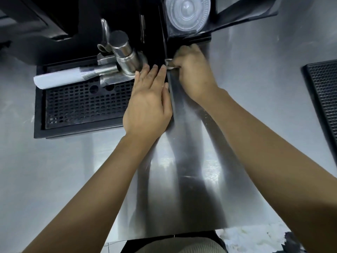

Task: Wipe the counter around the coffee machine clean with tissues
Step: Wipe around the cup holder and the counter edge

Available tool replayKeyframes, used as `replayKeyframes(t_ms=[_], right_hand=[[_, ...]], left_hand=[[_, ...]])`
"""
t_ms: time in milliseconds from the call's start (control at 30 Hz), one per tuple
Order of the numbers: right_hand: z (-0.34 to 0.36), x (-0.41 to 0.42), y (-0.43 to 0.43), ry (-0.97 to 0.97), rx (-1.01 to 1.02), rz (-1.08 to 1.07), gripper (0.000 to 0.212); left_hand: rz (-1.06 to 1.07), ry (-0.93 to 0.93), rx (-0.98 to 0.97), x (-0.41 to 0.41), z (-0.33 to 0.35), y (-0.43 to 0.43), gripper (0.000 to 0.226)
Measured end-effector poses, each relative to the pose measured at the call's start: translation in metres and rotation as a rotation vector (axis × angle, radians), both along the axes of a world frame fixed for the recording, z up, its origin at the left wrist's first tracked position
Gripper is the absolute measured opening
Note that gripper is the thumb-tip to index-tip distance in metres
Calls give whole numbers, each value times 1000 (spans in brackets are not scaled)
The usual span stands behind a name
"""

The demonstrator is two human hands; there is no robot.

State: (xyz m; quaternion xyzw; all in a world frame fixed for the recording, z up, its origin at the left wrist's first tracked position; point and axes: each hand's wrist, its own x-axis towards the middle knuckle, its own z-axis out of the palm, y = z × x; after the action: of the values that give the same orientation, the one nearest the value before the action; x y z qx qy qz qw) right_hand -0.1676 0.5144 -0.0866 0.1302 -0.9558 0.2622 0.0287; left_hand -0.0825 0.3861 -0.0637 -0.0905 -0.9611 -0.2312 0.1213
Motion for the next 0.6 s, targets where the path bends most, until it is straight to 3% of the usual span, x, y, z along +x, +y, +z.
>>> replayKeyframes(t_ms=[100, 200, 300, 467, 600], right_hand=[[-5, 32, 6, 118, -17, 44, 58], [-6, 82, 18, 251, -23, 149, 33], [3, 98, 36, 101, -89, 214, 31], [12, 37, 45, 107, -139, -48, 44], [-3, 53, 22, 148, -111, 93, 41]], left_hand=[[-1, 0, 8, 0, 0, 1, 43], [-13, -3, 4, -1, -1, 0, 43], [-19, -14, 9, 0, 0, 0, 43], [-11, -16, 24, 1, 0, -1, 43], [-11, -6, 55, 1, -1, -1, 41]])
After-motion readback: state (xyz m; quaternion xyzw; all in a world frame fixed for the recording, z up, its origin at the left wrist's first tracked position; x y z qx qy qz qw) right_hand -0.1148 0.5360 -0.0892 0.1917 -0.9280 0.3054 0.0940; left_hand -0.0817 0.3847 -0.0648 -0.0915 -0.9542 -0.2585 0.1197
